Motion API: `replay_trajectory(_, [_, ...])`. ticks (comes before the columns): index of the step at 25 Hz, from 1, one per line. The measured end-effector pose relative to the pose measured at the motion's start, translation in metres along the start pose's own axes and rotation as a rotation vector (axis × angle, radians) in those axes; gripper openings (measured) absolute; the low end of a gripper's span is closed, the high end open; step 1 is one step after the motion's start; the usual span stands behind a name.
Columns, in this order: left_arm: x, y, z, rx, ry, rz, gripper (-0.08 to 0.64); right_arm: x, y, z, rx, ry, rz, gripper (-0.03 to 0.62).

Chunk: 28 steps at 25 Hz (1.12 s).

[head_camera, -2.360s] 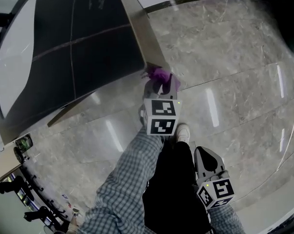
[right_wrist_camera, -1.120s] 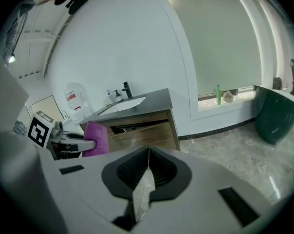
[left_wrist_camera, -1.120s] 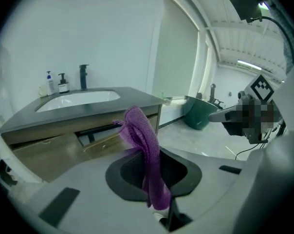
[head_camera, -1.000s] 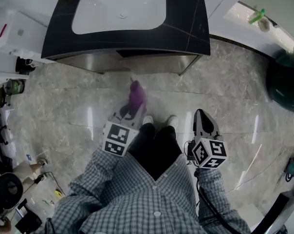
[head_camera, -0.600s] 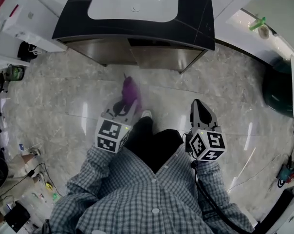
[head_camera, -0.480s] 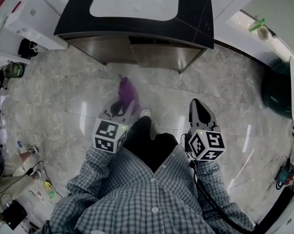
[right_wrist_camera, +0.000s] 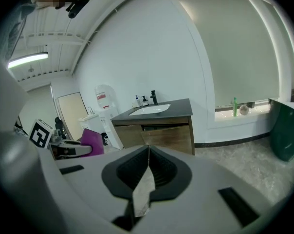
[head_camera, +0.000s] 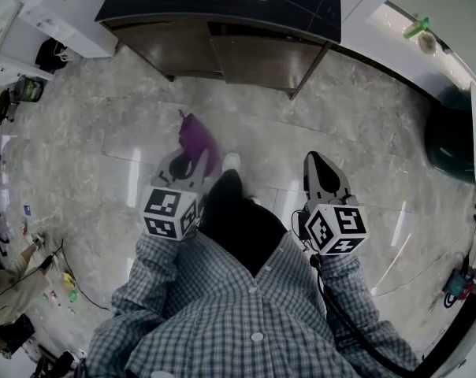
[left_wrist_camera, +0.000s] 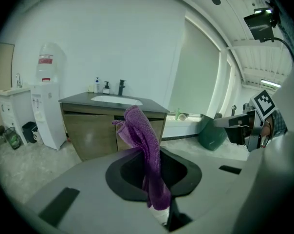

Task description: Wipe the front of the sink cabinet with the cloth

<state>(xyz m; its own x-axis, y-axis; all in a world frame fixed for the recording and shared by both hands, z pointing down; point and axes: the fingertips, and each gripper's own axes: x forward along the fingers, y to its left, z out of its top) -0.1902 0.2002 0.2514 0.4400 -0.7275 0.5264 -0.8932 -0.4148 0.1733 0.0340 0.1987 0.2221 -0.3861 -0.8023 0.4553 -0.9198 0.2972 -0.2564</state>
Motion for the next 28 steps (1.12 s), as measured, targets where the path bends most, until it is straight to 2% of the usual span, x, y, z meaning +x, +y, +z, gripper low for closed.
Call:
replay_trajectory(6, [-0.033,-0.022,-0.028,-0.026,-0.008,0.028,0.054,-0.046,0.011,-0.033,-0.007,0.019,0.025,0.018])
replay_trajectory(12, [-0.061,-0.026,-0.021,-0.006,-0.023,0.030,0.054,-0.064,0.030,-0.040,0.048,-0.017,0.047,0.018])
replay_trajectory(18, [-0.069,-0.037,0.000,0.049,-0.026,-0.054,0.054,-0.066,0.050,-0.024,0.049,-0.058,0.038,0.018])
replay_trajectory(23, [-0.072,-0.047,0.009,0.084,-0.025,-0.128,0.054,-0.071,0.058,0.000,0.074,-0.140,0.017,0.018])
replay_trajectory(28, [-0.077,-0.042,0.012,0.049,-0.030,-0.153,0.054,-0.067,0.074,0.006,0.046,-0.149,0.019,0.017])
